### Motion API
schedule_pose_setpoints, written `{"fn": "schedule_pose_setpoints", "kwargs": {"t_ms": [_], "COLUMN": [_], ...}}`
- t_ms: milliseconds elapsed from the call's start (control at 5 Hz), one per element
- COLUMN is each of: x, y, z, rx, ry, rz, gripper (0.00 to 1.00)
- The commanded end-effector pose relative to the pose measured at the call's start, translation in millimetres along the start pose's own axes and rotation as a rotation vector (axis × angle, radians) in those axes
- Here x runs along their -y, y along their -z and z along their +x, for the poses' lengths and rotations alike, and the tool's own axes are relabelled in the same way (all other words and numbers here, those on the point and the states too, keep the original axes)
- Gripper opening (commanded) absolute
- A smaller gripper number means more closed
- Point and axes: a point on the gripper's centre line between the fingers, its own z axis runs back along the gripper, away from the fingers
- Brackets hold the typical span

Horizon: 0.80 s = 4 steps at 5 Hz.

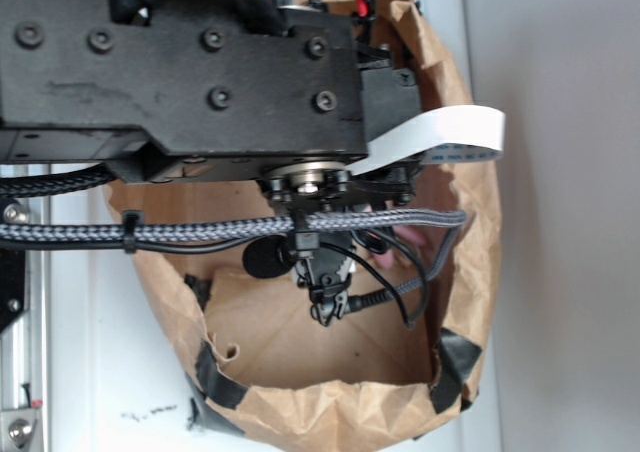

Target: Grab the rock.

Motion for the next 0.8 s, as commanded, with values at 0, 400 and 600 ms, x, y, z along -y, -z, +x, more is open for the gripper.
{"fn": "schedule_pose_setpoints", "kwargs": {"t_ms": [0,400,600], "x": [-5.5,-4.5,-4.0], "y": [-27.4,-31.7,-31.6], "z": [7.0,3.4,4.4], "rx": [0.093,0.090,0.086], "ry": [-0.041,-0.044,-0.052], "rz": [-0.027,-0.024,-0.025], "gripper": [0.00,0.00,0.00]}}
